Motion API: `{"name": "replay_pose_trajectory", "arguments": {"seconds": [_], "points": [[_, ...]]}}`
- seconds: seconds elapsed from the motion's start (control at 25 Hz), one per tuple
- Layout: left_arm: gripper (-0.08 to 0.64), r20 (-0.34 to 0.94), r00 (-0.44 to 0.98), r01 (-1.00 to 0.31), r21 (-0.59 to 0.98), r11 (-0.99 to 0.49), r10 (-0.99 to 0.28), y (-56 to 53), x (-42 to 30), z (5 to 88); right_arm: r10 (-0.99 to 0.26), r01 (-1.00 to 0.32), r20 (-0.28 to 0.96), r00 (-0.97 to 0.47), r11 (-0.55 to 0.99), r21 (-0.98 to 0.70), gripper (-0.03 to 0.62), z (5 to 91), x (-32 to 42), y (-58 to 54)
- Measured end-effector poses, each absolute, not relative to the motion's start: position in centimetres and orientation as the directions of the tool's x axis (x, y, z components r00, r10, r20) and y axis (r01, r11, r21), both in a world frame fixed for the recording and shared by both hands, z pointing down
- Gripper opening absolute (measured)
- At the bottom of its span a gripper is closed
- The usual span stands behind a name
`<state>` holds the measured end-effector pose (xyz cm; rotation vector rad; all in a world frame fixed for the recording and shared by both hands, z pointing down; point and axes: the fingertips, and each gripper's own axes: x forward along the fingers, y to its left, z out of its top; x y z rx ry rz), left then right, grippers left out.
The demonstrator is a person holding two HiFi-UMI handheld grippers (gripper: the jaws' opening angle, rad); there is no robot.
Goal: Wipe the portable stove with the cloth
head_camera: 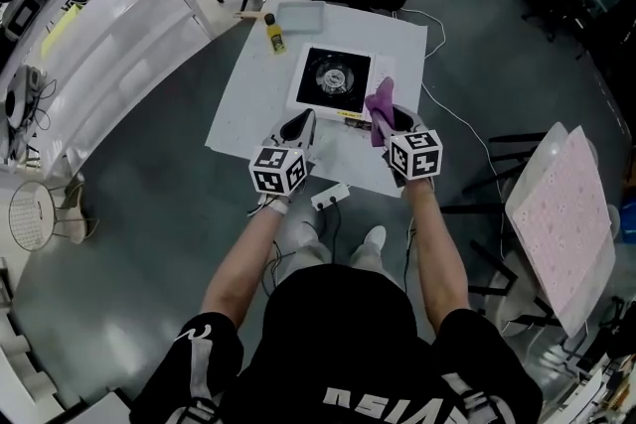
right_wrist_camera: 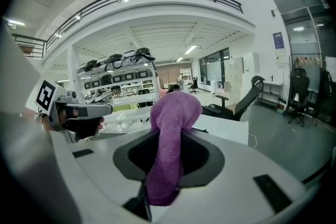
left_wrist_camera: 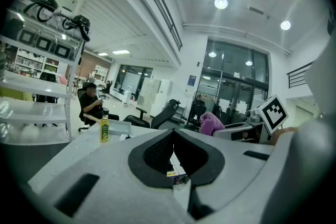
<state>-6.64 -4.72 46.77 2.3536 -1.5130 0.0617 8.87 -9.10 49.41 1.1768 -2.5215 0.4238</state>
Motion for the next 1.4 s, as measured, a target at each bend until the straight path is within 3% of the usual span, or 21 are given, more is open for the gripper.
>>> {"name": "replay_pose_trajectory", "arguments": {"seconds": [1.4], "points": [[0.005, 0.442, 0.539, -0.839, 0.360, -0.408, -0.717, -2.3, 5.0, 63.4, -0.434, -0.836, 0.764, -0.477, 0.493, -0.241, 0.104, 75.0, 17.2, -4.0]]}}
